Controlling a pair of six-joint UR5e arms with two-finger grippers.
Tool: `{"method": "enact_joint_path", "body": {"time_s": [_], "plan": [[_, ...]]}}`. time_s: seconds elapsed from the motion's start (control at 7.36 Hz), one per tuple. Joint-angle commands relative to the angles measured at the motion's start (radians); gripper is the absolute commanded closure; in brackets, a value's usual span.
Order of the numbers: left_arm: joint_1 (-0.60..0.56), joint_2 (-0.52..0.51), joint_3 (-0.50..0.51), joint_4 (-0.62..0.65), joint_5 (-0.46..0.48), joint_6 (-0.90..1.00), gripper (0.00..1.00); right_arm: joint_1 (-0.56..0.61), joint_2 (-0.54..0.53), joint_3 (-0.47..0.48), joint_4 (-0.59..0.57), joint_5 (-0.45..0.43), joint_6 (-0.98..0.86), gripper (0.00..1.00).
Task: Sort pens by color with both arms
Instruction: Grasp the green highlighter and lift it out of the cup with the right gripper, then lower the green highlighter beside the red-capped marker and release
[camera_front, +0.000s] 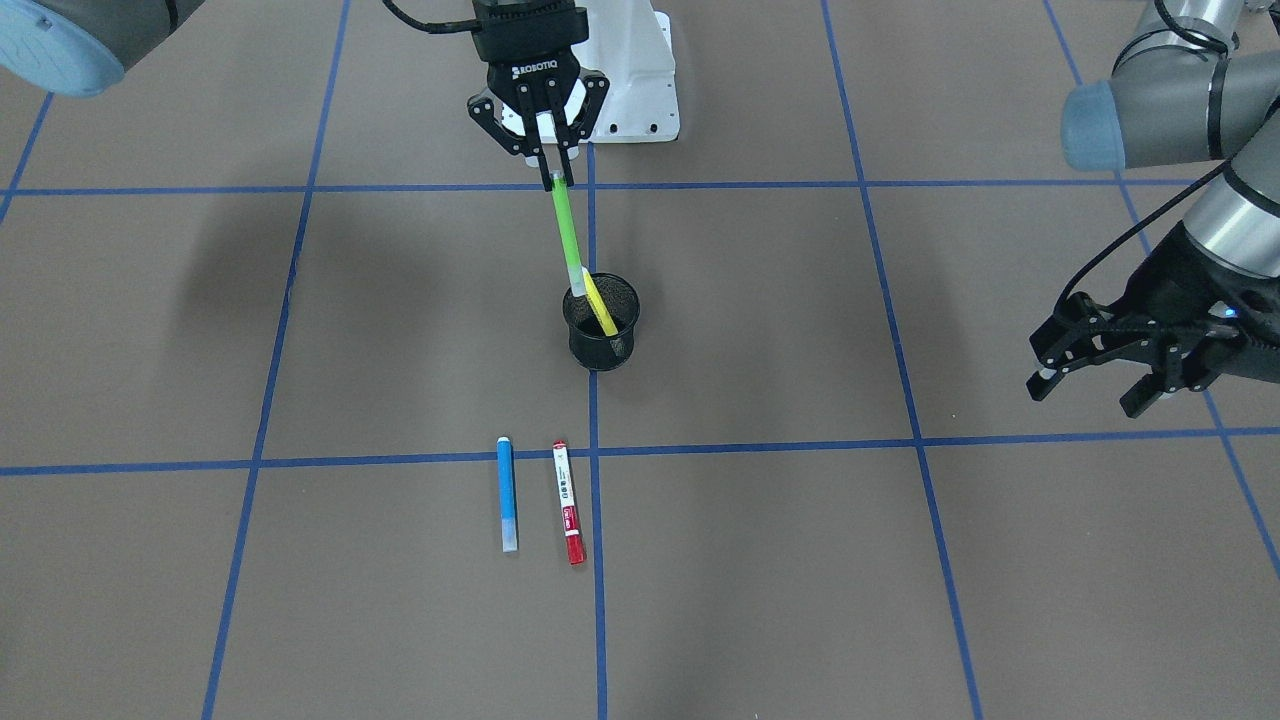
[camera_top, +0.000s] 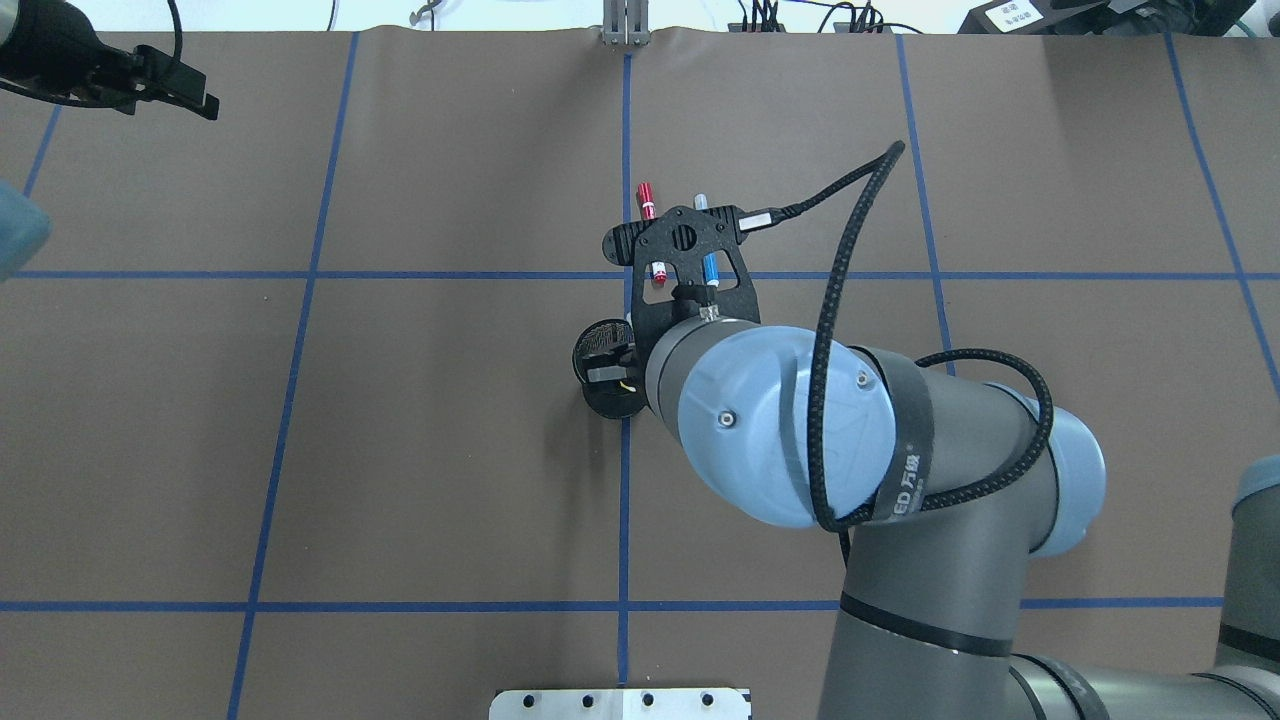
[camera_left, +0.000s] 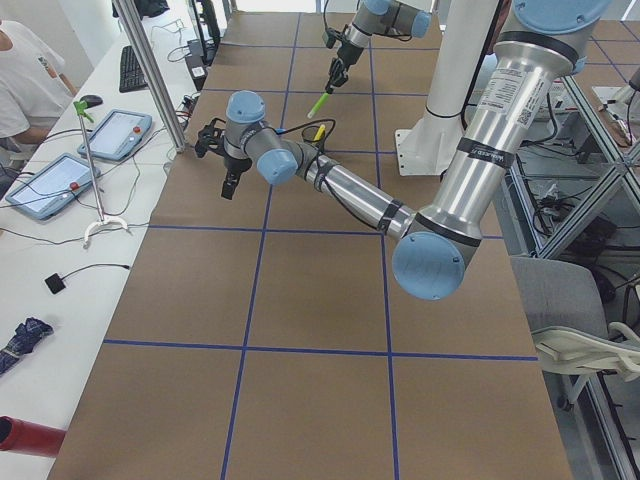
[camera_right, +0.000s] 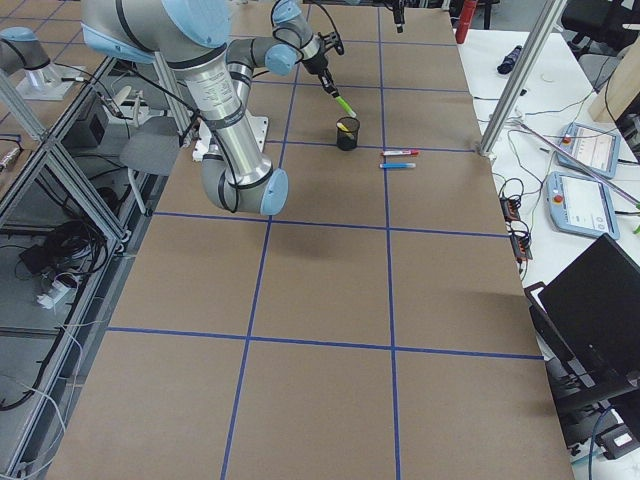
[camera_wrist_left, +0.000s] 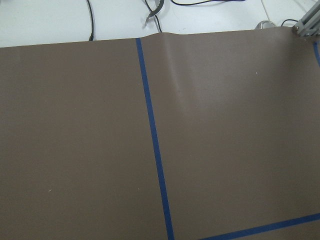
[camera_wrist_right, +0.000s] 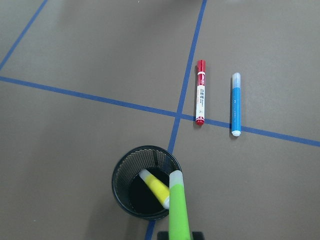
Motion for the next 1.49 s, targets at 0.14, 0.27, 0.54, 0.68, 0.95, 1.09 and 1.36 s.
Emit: {"method": "enact_joint_path", "body": {"time_s": [0.14, 0.27, 0.54, 0.68, 0.95, 1.09, 1.36], "plan": [[0.0, 0.0, 0.0, 0.0, 0.0, -0.001, 0.01, 0.093, 0.131, -0.301, 0.198, -0.009, 0.018, 1.0], [0.0, 0.0, -0.006, 0.0, 0.0, -0.009, 0.01, 0.124, 0.183, -0.433, 0.282, -0.017, 0.02, 1.0], [0.0, 0.0, -0.007, 0.0, 0.0, -0.03, 0.01, 0.167, 0.295, -0.703, 0.395, -0.092, 0.061, 1.0], [0.002, 0.0, -0.006, 0.0, 0.0, -0.03, 0.01, 0.173, 0.332, -0.827, 0.47, -0.113, 0.066, 1.0], [0.002, -0.002, -0.007, 0.0, 0.0, -0.032, 0.01, 0.164, 0.325, -0.896, 0.556, -0.126, 0.078, 1.0], [0.002, -0.003, -0.007, 0.0, 0.0, -0.032, 0.01, 0.152, 0.279, -0.902, 0.669, -0.13, 0.092, 1.0], [0.002, -0.005, -0.01, 0.0, 0.0, -0.036, 0.01, 0.146, 0.273, -0.933, 0.703, -0.13, 0.098, 1.0]]}}
